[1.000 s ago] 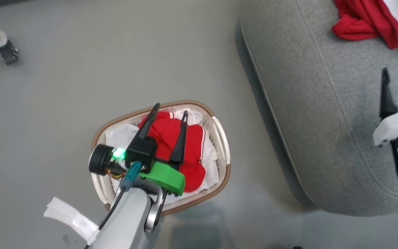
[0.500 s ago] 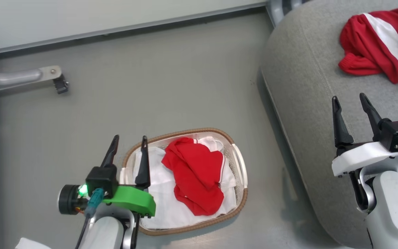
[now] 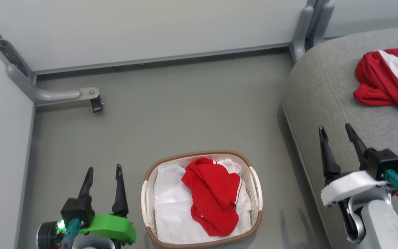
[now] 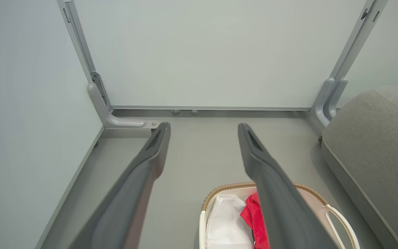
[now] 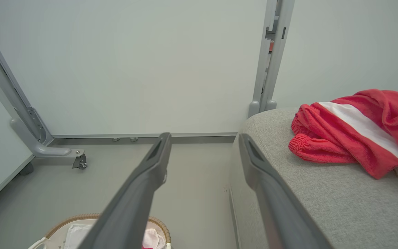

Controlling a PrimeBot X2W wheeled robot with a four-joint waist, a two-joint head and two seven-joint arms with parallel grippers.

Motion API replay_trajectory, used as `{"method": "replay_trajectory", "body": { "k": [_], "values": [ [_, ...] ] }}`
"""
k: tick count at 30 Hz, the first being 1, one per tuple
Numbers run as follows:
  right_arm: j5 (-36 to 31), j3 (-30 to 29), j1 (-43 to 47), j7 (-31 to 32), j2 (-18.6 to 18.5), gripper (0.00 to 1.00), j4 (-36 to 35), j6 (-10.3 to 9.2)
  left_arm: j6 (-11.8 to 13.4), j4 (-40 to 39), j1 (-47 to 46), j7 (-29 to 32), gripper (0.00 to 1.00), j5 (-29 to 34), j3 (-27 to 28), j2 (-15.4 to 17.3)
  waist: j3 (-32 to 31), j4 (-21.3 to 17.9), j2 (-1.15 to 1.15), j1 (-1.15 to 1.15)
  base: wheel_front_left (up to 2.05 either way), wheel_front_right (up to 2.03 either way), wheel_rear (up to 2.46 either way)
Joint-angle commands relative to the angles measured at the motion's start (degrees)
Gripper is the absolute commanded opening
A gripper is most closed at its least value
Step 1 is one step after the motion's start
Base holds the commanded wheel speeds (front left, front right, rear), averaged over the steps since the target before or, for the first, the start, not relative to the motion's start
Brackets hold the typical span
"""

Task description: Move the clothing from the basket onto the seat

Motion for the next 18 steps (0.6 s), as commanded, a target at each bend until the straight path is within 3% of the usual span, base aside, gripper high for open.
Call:
{"method": "replay_trajectory", "body": {
  "k": [1,18],
  "values": [
    [-0.32,0.13,1.72,-0.08,0.12,1.0,-0.01,-0.06,-0.2,-0.52,1.81,0.01,1.0,-0.12,0.65,0.22,-2.87,1.37,0.0,0.0,0.0,0.0,0.0],
    [-1.5,-0.23,8.25,-0.08,0.93,1.0,1.09,-0.06,-1.19,-1.63,7.87,0.01,1.0,0.54,1.79,0.21,-4.73,0.7,0.0,0.0,0.0,0.0,0.0]
  ]
}}
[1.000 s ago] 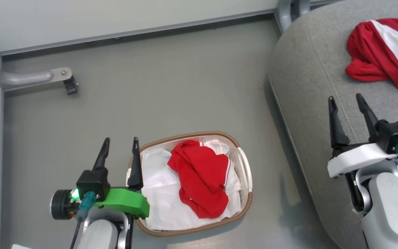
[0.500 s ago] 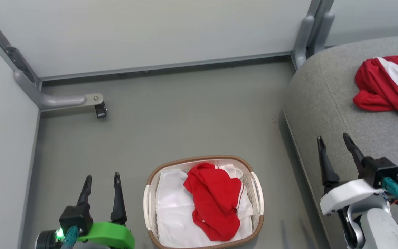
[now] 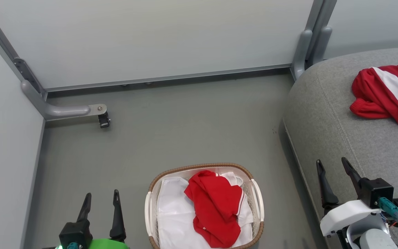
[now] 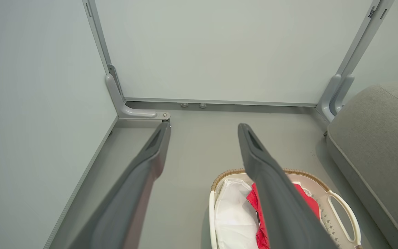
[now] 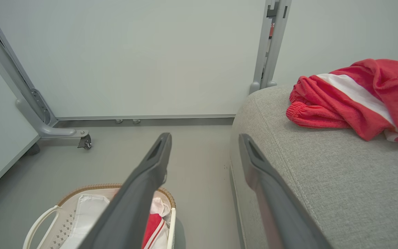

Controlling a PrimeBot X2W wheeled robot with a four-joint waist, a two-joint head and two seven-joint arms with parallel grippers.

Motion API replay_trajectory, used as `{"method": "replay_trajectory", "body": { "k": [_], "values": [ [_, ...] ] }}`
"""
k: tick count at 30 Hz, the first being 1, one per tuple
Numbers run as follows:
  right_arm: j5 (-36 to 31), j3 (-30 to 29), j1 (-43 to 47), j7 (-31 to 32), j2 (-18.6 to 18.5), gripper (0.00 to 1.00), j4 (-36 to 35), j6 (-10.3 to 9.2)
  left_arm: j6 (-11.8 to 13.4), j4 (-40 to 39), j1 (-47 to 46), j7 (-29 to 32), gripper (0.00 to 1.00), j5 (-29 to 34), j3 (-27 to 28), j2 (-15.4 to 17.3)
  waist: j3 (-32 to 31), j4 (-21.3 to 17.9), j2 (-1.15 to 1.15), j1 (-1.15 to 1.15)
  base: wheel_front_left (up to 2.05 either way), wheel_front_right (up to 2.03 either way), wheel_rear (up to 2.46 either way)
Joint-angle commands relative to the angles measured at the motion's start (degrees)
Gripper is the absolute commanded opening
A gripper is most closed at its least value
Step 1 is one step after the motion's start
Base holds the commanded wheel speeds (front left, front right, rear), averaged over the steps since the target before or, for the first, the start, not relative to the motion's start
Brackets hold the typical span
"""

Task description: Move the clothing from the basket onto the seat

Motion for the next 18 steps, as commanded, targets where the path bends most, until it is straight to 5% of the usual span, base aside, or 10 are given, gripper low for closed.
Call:
{"method": "replay_trajectory", "body": {
  "k": [1,18],
  "values": [
    [-0.19,0.03,0.51,-0.08,-0.09,1.0,-0.04,-0.06,-0.16,-0.13,0.48,0.01,1.0,-0.05,-0.32,0.18,0.25,-0.09,0.0,0.0,0.0,0.0,0.0],
    [2.77,4.1,-12.49,-0.08,-1.5,1.0,-9.47,-0.06,-0.37,8.07,-13.77,0.01,1.0,-3.91,-9.7,0.21,16.51,-8.13,0.0,0.0,0.0,0.0,0.0]
  ]
}}
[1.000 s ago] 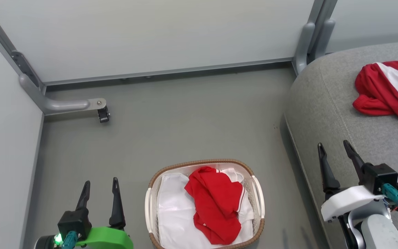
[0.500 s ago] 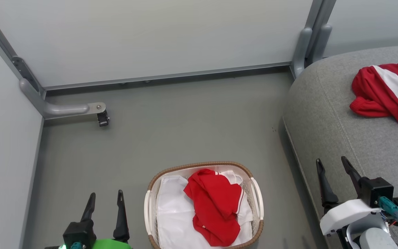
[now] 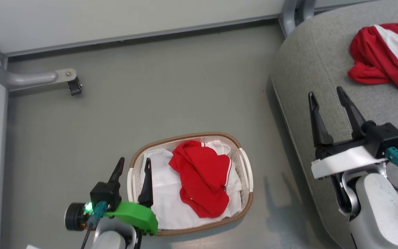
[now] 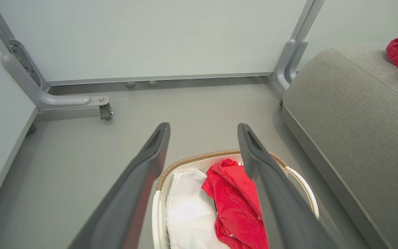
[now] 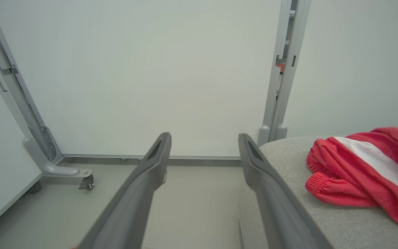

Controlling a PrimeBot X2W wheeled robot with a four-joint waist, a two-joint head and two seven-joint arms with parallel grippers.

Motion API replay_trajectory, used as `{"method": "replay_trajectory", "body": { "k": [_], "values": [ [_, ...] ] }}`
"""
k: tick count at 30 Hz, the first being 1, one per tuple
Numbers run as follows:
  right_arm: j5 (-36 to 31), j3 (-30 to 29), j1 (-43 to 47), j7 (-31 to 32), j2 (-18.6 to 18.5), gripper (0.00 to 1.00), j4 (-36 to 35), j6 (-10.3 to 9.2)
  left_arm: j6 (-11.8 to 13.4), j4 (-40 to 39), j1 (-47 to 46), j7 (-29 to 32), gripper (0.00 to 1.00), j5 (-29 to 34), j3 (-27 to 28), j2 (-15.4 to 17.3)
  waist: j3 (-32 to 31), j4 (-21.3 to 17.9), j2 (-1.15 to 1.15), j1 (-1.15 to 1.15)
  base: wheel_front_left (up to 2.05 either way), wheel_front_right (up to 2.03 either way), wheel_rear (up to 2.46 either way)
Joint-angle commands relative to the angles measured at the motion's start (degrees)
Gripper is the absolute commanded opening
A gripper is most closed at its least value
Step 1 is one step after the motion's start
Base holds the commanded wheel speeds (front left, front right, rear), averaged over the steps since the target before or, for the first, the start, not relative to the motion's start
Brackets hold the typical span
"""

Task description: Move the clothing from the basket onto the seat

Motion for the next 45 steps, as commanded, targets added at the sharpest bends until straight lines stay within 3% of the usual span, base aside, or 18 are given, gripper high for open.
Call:
{"method": "replay_trajectory", "body": {
  "k": [1,6,15,30,37,45],
  "values": [
    [0.55,0.24,-2.0,-0.08,-0.34,1.0,-1.18,-0.06,0.32,1.14,-3.18,0.01,1.0,-0.45,-0.79,0.25,7.47,-5.18,0.0,0.0,0.0,0.0,0.0],
    [1.5,0.64,-5.5,-0.08,0.29,1.0,-4.25,-0.06,0.12,6.41,-10.11,0.01,1.0,0.22,-3.35,0.31,13.0,-8.53,0.0,0.0,0.0,0.0,0.0],
    [3.22,1.04,-9.95,-0.08,1.56,1.0,-8.51,-0.06,-2.36,18.05,-23.02,0.0,1.0,1.82,-7.63,0.35,21.43,-13.17,0.0,0.0,0.0,0.0,0.0],
    [5.52,1.28,-12.52,-0.08,2.82,1.0,-9.29,-0.06,-2.09,40.18,-35.65,0.39,1.0,-7.97,-12.16,0.35,32.14,-17.21,0.0,0.0,0.0,0.0,0.0],
    [6.22,1.23,-13.62,-0.08,3.03,1.0,-9.89,-0.06,-2.02,45.52,-38.2,1.69,1.0,-12.33,-13.07,0.34,35.55,-17.83,0.0,0.0,0.0,0.0,0.0],
    [6.79,0.8,-14.45,-0.08,3.11,1.0,-10.17,-0.06,-3.04,45.74,-40.62,0.59,1.0,-16.18,-14.27,0.32,37.97,-17.67,0.0,0.0,0.0,0.0,0.0]
  ]
}}
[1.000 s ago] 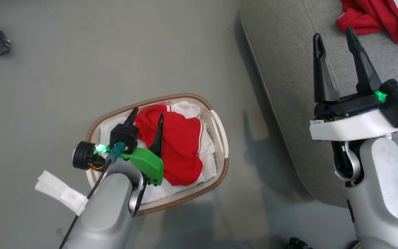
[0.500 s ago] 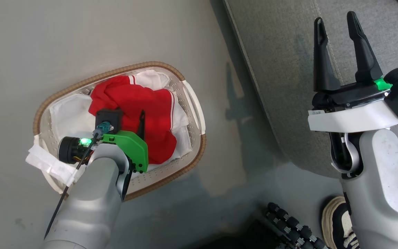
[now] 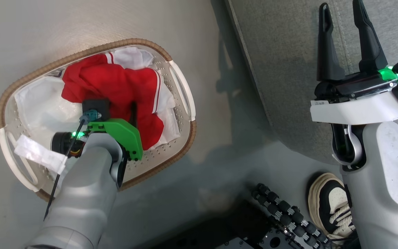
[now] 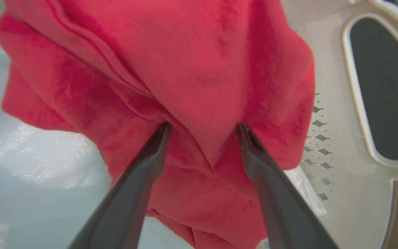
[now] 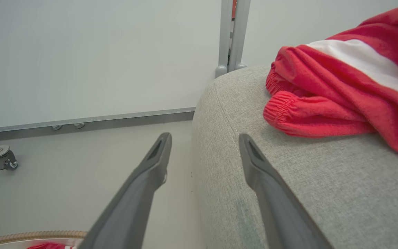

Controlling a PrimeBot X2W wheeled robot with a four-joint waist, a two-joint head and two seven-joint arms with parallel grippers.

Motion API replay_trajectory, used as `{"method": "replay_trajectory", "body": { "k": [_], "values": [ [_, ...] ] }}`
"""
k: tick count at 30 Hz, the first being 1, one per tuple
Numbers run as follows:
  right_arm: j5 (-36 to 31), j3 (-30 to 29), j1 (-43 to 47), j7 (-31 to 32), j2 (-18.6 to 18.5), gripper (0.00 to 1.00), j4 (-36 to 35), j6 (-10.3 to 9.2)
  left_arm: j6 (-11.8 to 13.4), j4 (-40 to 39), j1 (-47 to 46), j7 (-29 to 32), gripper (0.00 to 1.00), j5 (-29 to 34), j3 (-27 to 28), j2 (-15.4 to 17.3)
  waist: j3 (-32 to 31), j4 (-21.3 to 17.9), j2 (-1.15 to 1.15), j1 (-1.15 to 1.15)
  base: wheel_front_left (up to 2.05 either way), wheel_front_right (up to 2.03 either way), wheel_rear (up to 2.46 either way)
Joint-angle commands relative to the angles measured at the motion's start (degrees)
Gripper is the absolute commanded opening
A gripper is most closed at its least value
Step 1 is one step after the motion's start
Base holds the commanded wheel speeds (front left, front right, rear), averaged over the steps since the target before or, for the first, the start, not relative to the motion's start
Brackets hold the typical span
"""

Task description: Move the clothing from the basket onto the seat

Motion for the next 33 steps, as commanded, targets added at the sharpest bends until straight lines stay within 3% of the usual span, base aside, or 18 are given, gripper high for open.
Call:
{"method": "replay_trajectory", "body": {
  "k": [1,15,17,18,25,33],
  "values": [
    [0.4,-0.05,-0.62,-0.08,0.0,1.0,-0.45,-0.06,0.37,-0.12,-1.79,-0.55,1.0,-0.07,-0.31,0.41,1.08,-0.16,0.0,0.0,0.0,0.0,0.0],
    [0.34,0.01,-0.58,-0.08,0.12,1.0,-1.54,-0.06,0.34,1.82,-6.22,-0.67,1.0,-1.73,-3.41,0.41,3.43,0.28,0.0,0.0,0.0,0.0,0.0],
    [0.27,0.03,-0.55,-0.08,0.12,1.0,-1.49,-0.06,-0.28,2.22,-6.17,0.01,0.37,-2.34,-4.09,0.41,3.51,0.34,0.0,0.0,0.0,0.0,0.0],
    [0.24,0.06,-0.56,-0.08,0.12,1.0,-1.35,-0.06,-0.66,2.32,-6.04,0.03,0.0,-2.84,-4.24,0.41,3.46,0.36,0.0,0.0,0.0,0.0,0.0],
    [0.34,0.4,-1.05,-0.08,0.11,1.0,-0.25,-0.06,-1.13,2.95,-4.1,-0.51,0.0,-3.7,-5.66,0.4,1.47,0.34,0.0,0.0,0.0,0.0,0.0],
    [-0.71,1.37,0.98,-0.08,0.0,1.0,1.4,-0.06,-0.88,-0.66,1.63,-0.95,0.0,-2.98,-6.35,0.38,-5.63,2.32,0.0,0.0,0.0,0.0,0.0]
  ]
}}
